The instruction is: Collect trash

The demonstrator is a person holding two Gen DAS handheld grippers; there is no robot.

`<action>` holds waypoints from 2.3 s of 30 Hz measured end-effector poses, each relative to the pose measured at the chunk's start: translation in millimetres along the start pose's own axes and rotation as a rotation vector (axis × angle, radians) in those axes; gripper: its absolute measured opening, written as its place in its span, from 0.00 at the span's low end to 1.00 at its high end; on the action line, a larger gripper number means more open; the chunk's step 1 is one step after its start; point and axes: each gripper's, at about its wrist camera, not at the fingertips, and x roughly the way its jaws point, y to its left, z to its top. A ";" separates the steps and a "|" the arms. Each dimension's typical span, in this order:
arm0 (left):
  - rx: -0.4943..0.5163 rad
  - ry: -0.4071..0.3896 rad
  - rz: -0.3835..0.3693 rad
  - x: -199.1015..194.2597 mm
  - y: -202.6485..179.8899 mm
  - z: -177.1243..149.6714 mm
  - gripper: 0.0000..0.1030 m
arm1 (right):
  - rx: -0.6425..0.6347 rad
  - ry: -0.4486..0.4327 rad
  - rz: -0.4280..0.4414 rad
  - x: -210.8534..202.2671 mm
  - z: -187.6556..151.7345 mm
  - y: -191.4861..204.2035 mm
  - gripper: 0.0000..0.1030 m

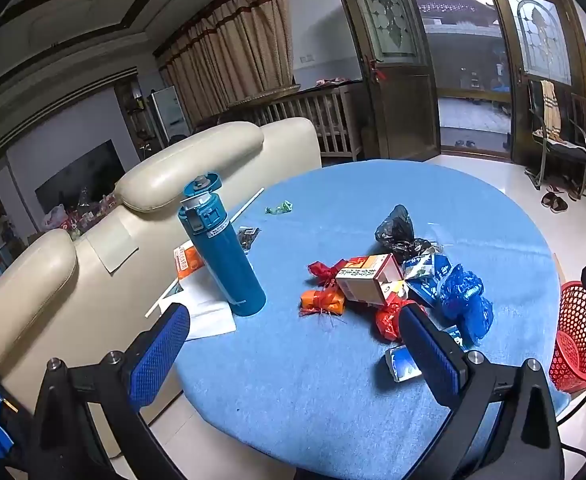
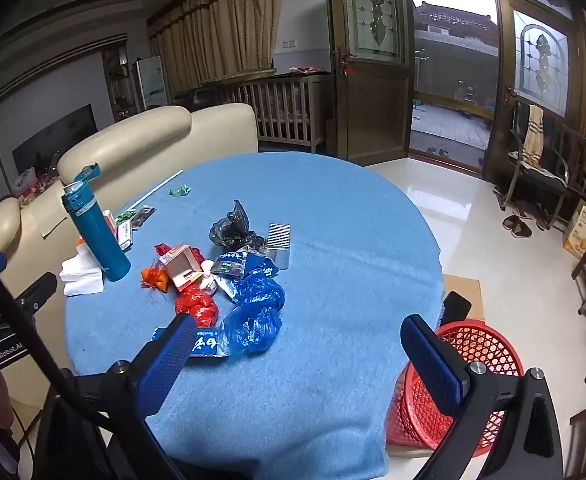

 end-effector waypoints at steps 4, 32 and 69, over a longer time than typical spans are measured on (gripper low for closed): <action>0.003 0.003 -0.002 0.2 -1.7 -1.4 1.00 | 0.000 0.005 -0.003 -0.7 -2.1 0.9 1.00; 0.023 0.033 -0.012 6.6 -8.9 -7.1 1.00 | 0.011 -0.006 -0.015 9.7 -5.2 -1.2 1.00; 0.074 0.278 -0.496 114.0 -27.1 -43.7 1.00 | 0.146 0.445 0.342 228.4 7.1 10.0 0.57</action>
